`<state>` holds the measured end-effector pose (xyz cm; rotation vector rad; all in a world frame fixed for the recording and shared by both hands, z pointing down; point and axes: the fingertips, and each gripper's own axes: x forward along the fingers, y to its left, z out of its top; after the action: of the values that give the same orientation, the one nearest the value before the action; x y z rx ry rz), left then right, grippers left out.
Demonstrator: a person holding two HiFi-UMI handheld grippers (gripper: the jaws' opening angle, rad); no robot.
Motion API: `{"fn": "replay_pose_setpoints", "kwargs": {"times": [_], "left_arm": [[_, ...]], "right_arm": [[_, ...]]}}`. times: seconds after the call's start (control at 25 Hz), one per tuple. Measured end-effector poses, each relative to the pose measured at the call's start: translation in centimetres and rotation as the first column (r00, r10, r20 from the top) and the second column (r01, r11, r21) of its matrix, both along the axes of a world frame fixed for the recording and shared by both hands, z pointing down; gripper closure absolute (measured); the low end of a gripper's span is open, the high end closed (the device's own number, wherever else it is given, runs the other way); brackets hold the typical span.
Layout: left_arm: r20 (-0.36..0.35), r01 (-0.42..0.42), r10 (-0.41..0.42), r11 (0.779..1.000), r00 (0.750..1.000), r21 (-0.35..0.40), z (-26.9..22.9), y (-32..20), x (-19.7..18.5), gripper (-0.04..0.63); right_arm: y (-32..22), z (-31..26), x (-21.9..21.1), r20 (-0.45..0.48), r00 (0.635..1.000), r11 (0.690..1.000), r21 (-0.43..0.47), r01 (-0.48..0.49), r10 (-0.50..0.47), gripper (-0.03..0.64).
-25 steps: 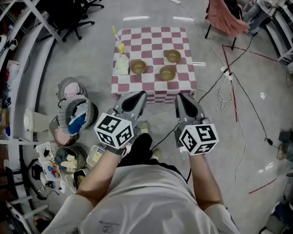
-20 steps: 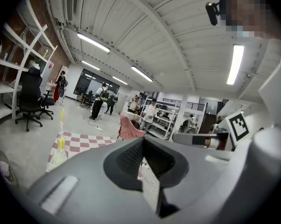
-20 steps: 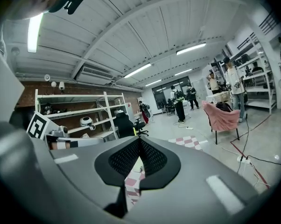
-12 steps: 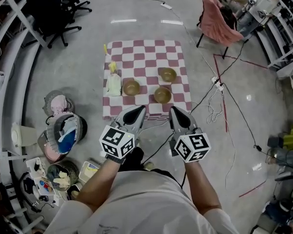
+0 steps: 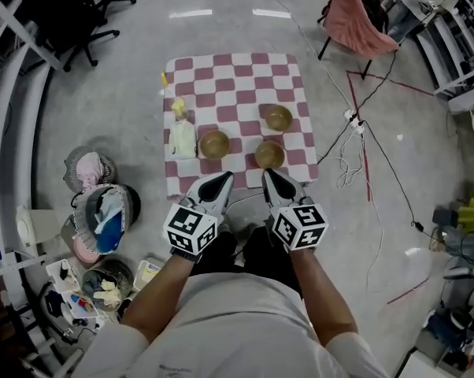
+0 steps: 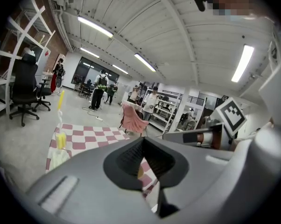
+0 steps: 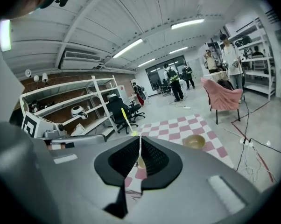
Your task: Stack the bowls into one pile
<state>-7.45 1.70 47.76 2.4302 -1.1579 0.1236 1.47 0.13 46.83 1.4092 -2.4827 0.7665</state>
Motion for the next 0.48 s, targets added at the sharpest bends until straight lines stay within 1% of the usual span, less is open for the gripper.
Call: {"fn": "replay_pose_setpoints", "kwargs": {"times": [0.12, 0.24, 0.36, 0.48], "left_arm": [[0.018, 0.011, -0.010, 1.000, 1.000, -0.023, 1.9, -1.0, -0.9, 0.589], [0.032, 0.033, -0.032, 0.998, 0.999, -0.046, 3.6, -2.1, -1.9, 0.589], [0.043, 0.064, -0.061, 0.996, 0.997, -0.061, 5.1, -3.3, -2.8, 0.589], [0.055, 0.092, -0.088, 0.992, 0.995, -0.089, 6.5, -4.3, -3.5, 0.589]], "right_arm": [[-1.7, 3.0, -1.8, 0.009, 1.000, 0.998, -0.051, 0.022, -0.022, 0.603], [-3.3, 6.7, -3.7, -0.003, 0.999, 0.992, -0.112, 0.050, -0.050, 0.601], [-4.8, 10.6, -4.9, -0.012, 0.998, 0.982, -0.177, 0.062, -0.065, 0.600], [-6.4, 13.8, -5.7, -0.001, 0.998, 0.969, -0.241, 0.060, -0.062, 0.595]]}}
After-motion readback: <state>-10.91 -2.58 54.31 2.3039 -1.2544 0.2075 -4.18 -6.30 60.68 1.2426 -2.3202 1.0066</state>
